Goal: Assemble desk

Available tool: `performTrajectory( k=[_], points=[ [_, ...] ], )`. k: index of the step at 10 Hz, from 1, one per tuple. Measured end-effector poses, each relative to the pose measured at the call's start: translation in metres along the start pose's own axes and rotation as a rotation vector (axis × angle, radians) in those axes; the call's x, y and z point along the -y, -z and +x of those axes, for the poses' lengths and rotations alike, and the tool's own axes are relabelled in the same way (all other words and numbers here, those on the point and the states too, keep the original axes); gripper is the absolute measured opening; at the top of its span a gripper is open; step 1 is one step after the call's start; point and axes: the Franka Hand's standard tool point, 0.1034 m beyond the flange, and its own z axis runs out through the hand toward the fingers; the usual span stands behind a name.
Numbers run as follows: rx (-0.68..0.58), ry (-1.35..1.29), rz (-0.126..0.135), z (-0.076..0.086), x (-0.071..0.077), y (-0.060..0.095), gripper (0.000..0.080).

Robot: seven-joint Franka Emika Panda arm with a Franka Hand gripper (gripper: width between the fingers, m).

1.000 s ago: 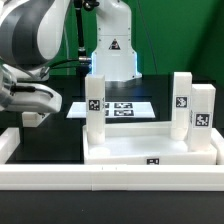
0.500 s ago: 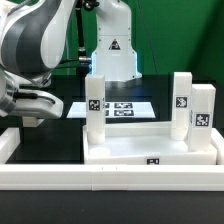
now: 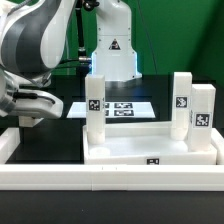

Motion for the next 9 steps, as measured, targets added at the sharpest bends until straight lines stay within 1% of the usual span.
performTrajectory(
  k=[1,2,3,4,5,6,7,8,9],
  points=[
    [-0.001,0.011,-0.016,-0.001,0.000,0.004,0.0288],
    [-0.027,0.044,-0.060,-0.013,0.004,0.032,0.0288],
    [-0.058,0.069,-0.054,-0.030,0.011,0.058,0.0288],
    [-0.035,0.059,-0.029,-0.047,0.012,0.070,0.0288],
    [-0.053,0.043,-0.030,-0.050,0.011,0.077,0.0288],
    [-0.065,0.045,-0.031,-0.048,0.011,0.077,0.0289],
    [-0.132,0.050,-0.043,-0.039,0.010,0.081,0.0289],
    [-0.188,0.048,-0.050,-0.039,0.016,0.088,0.0289],
    [-0.248,0.065,-0.062,-0.047,0.034,0.107,0.0289]
  ],
)
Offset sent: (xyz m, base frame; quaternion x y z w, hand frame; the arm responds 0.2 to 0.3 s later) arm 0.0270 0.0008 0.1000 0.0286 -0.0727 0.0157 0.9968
